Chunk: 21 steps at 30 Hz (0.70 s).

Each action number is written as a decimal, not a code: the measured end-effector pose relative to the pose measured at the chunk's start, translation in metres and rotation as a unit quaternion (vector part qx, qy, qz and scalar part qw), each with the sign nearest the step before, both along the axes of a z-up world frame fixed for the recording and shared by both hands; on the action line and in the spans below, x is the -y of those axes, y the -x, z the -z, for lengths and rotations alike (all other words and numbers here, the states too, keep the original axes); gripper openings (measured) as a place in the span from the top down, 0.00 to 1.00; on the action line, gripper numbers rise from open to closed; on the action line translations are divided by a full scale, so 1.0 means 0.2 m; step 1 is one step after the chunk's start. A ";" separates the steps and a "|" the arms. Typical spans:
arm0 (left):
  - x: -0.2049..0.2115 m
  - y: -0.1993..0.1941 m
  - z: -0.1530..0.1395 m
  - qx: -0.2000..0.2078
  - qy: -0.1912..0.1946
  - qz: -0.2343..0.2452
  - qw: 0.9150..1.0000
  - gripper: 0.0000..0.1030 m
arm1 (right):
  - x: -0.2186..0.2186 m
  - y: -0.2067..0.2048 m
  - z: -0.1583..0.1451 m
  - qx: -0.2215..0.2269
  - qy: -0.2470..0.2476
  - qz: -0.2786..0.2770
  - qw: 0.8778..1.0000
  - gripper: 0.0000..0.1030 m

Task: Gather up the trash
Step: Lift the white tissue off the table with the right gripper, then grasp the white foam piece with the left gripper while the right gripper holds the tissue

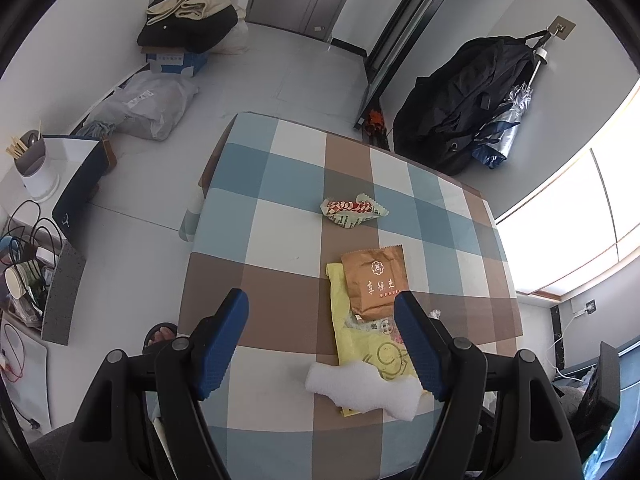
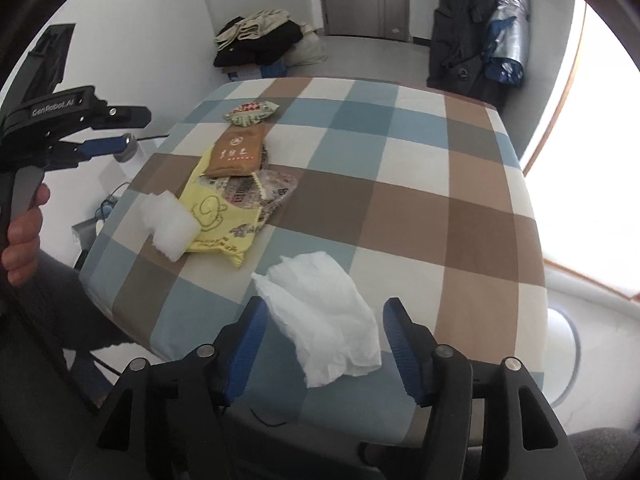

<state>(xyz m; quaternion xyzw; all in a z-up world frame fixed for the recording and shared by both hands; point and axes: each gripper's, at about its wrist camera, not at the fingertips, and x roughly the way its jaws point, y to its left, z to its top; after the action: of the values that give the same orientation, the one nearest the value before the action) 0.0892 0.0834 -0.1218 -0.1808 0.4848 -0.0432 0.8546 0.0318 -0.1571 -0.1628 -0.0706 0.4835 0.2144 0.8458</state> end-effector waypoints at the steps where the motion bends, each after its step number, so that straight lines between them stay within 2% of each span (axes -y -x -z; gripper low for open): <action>1: 0.00 0.00 0.00 -0.001 0.002 0.001 1.000 0.30 | -0.02 0.00 0.01 -0.001 0.004 -0.011 1.000 0.37; 5: 0.01 0.01 0.03 -0.013 0.006 0.015 1.000 0.30 | -0.08 -0.02 0.06 -0.012 0.034 -0.046 0.998 0.37; 9: 0.09 0.01 0.10 -0.042 0.018 0.070 0.996 0.30 | -0.08 -0.07 0.11 -0.025 0.043 -0.051 0.997 0.40; 13: 0.18 0.01 0.15 -0.061 0.008 0.112 0.992 0.30 | -0.04 -0.08 0.09 -0.026 0.018 -0.040 0.999 0.60; 15: 0.22 0.02 0.16 -0.062 0.001 0.127 0.990 0.30 | -0.03 -0.09 0.09 -0.026 0.009 -0.031 0.999 0.77; 18: 0.27 0.04 0.15 -0.055 -0.017 0.143 0.988 0.30 | 0.02 -0.12 0.09 -0.036 -0.015 -0.011 0.999 0.90; 21: 0.33 0.05 0.16 -0.052 -0.049 0.165 0.984 0.30 | 0.07 -0.15 0.09 -0.051 -0.047 0.007 0.998 0.92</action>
<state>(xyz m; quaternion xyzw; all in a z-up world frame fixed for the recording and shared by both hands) 0.0787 0.0179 -0.1539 -0.0583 0.5535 -0.1506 0.8171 0.0618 -0.1713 -0.1815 -0.0164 0.5156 0.2343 0.8240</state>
